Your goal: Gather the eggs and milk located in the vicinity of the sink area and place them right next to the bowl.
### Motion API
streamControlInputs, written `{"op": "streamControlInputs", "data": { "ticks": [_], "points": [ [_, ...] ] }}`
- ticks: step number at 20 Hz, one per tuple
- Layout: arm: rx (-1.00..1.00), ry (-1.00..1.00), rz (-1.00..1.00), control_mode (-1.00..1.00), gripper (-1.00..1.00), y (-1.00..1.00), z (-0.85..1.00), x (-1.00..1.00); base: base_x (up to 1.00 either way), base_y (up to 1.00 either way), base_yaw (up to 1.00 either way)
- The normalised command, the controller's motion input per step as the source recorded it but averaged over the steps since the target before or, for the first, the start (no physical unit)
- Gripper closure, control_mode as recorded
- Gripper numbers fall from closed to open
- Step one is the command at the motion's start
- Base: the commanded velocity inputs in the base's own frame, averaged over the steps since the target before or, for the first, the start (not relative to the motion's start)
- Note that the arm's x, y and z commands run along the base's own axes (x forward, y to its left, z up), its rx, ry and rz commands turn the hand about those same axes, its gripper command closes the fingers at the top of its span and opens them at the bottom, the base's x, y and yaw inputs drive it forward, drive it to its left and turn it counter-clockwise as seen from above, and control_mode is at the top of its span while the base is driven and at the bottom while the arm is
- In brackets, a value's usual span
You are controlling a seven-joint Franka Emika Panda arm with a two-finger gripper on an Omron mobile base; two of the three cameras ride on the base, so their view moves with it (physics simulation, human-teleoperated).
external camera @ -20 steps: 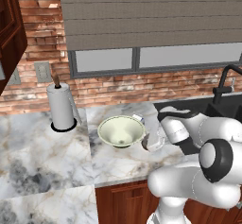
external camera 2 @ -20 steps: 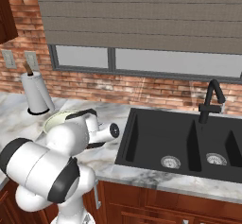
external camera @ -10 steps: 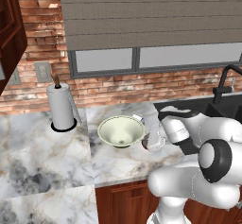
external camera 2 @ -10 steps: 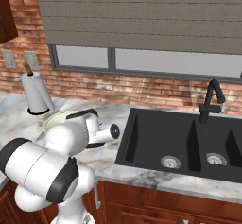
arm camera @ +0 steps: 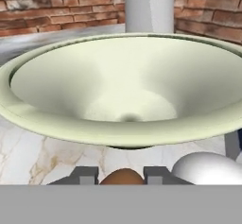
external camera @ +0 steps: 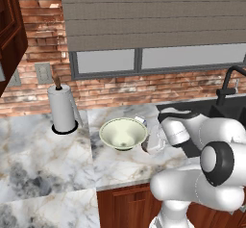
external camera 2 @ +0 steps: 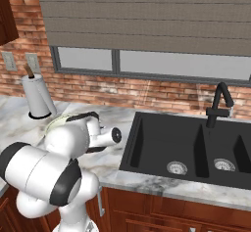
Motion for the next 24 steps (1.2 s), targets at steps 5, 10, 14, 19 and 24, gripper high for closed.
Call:
{"op": "streamControlInputs", "data": {
  "ticks": [5, 10, 14, 19, 24],
  "points": [
    [0.00, -0.01, 0.00, -1.00, 1.00, 0.10, 0.00, 0.00, 0.00, 0.00, 0.00],
    [0.00, -0.04, 0.00, -1.00, -1.00, 0.00, 0.00, 0.00, 0.00, 0.00, 0.00],
    [0.00, -0.05, 0.00, -1.00, -1.00, 0.00, 0.00, -0.04, 0.00, 0.00, 0.00],
    [0.00, -0.07, 0.00, -1.00, -1.00, 0.00, 0.00, -0.07, 0.00, 0.00, 0.00],
    [0.00, -0.06, 0.00, -1.00, -1.00, 0.00, 0.00, -0.07, 0.00, 0.00, 0.00]
  ]
}}
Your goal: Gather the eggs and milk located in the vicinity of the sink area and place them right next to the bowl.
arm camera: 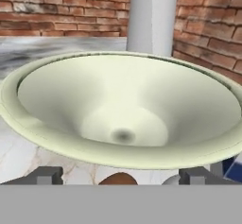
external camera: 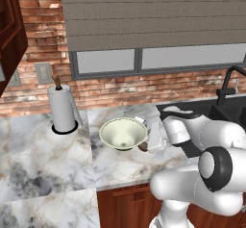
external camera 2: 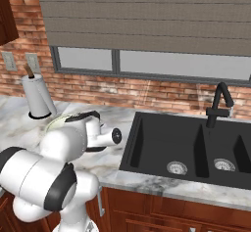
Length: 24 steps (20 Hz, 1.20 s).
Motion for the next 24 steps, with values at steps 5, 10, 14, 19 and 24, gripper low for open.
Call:
{"op": "streamControlInputs", "data": {
  "ticks": [5, 10, 14, 19, 24],
  "points": [
    [0.00, -0.07, 0.00, -1.00, -1.00, -0.01, 0.03, -0.27, 0.00, 0.00, 0.00],
    [0.00, -0.05, 0.00, -1.00, -1.00, -0.15, 0.00, -0.34, 0.00, 0.00, 0.00],
    [0.00, -0.03, 0.00, -1.00, -1.00, -0.32, 0.01, -0.41, 0.00, 0.00, 0.00],
    [0.00, -0.06, 0.00, -1.00, -1.00, -0.51, 0.18, -0.47, 0.00, 0.00, 0.00],
    [0.01, -0.23, 0.00, -1.00, -1.00, -0.58, 0.54, -0.47, 0.00, 0.00, 0.00]
  ]
}}
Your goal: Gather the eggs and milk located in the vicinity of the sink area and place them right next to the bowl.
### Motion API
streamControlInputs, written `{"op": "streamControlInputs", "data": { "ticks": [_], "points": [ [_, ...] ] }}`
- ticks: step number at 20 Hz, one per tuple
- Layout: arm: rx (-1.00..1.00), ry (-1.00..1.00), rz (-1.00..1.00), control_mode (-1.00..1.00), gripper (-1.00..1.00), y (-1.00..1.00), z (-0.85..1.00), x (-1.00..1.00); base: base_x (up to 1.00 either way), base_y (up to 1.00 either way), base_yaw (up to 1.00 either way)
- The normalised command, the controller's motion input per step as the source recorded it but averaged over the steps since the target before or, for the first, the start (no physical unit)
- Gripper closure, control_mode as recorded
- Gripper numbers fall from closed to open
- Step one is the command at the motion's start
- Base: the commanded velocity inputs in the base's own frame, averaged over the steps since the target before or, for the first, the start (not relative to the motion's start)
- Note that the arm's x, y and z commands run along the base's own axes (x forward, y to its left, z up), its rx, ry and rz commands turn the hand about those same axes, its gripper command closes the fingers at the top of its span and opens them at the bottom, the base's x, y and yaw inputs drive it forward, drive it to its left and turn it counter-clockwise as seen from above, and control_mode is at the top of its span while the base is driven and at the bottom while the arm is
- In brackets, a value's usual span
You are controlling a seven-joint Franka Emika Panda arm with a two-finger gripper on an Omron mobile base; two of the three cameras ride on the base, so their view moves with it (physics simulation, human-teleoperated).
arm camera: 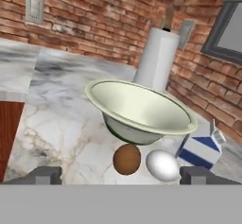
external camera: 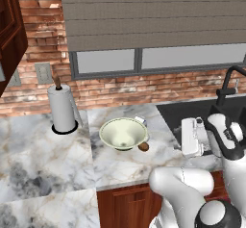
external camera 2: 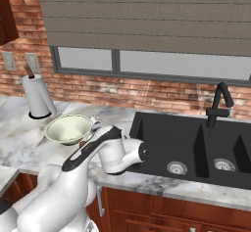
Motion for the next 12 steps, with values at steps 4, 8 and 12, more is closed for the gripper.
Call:
{"op": "streamControlInputs", "data": {
  "ticks": [4, 8, 12],
  "points": [
    [0.03, -0.29, 0.00, -1.00, -1.00, -0.70, 0.61, -0.37, 0.00, 0.00, 0.00],
    [0.04, -0.27, 0.00, -1.00, -1.00, -0.66, 0.72, -0.26, 0.00, 0.00, 0.00],
    [0.04, -0.24, 0.00, -1.00, -1.00, -0.67, 0.70, -0.14, 0.00, 0.00, 0.00]
  ]
}}
